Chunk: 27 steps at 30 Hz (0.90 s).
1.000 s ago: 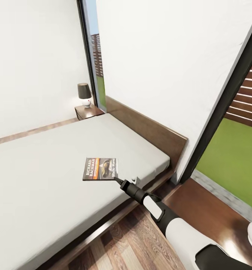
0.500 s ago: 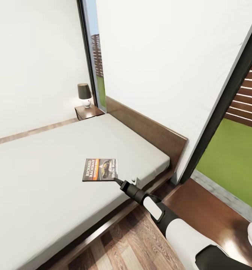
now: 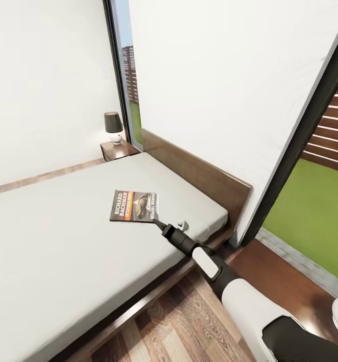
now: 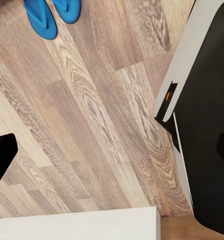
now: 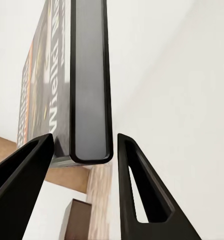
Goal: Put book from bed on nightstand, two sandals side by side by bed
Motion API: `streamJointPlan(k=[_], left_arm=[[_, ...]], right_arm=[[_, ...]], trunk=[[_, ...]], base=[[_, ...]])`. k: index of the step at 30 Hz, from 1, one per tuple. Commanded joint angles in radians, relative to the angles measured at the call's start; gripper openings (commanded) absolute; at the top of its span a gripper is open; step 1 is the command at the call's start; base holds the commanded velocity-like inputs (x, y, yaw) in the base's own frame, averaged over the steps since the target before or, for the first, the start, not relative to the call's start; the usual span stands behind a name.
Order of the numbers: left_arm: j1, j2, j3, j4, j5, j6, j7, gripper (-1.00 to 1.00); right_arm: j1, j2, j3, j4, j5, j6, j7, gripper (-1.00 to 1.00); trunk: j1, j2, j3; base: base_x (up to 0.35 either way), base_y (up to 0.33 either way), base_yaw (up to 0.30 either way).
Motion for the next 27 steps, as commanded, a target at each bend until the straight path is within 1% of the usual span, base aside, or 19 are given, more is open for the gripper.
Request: streamJointPlan(k=[1, 20, 23, 27], left_arm=[[0.0, 0.0, -0.008, 0.0, 0.011, 0.002, -0.003, 1.0], [-0.001, 0.0, -0.008, 0.0, 0.011, 0.002, -0.003, 1.0], [-0.005, -0.013, -0.008, 0.0, 0.01, 0.003, 0.007, 1.0], [-0.007, -0.021, -0.008, 0.001, 0.01, 0.004, 0.014, 1.0]], right_arm=[[-0.007, 0.0, 0.002, 0.001, -0.01, 0.007, 0.002, -1.0], [-0.012, 0.0, 0.002, 0.0, -0.006, 0.007, -0.001, -1.0], [-0.002, -0.018, -0.01, 0.005, 0.009, 0.017, -0.005, -1.0], [0.004, -0.041, -0.035, 0.008, 0.02, 0.036, -0.007, -1.0]], trunk=[[0.001, -0.002, -0.002], [0.001, -0.002, -0.002], [0.001, -0.002, -0.002], [0.001, -0.002, -0.002]], base=[[0.0, 0.0, 0.0], [0.0, 0.0, 0.0], [0.0, 0.0, 0.0], [0.0, 0.0, 0.0]])
